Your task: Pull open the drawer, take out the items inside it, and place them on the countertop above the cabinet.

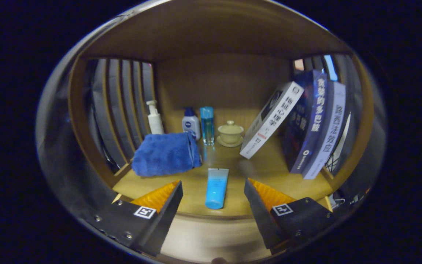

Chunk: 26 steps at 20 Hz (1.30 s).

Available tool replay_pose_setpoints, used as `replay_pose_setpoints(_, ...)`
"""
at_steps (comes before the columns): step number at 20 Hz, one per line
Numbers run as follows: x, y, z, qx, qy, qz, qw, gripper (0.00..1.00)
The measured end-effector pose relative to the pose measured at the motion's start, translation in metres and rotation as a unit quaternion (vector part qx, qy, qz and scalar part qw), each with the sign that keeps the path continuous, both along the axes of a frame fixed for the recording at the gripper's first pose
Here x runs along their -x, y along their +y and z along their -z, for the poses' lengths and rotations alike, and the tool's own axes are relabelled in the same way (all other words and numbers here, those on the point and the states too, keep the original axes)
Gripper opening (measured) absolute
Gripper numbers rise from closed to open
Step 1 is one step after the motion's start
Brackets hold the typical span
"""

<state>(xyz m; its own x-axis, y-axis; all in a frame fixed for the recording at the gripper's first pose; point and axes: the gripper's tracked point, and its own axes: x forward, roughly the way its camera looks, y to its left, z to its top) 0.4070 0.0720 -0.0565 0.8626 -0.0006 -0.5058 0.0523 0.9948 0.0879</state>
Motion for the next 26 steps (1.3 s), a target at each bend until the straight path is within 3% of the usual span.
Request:
replay_pose_setpoints(6, 0.086, 0.007, -0.067, 0.031, -0.134, -0.018, 0.990, 0.99)
replay_pose_setpoints(11, 0.163, 0.008, -0.082, 0.062, -0.192, -0.028, 0.979, 0.99)
replay_pose_setpoints(17, 0.224, 0.004, -0.056, 0.048, -0.197, -0.007, 0.979, 0.99)
replay_pose_setpoints(26, 0.239, 0.022, 0.023, 0.063, -0.138, -0.017, 0.988, 0.99)
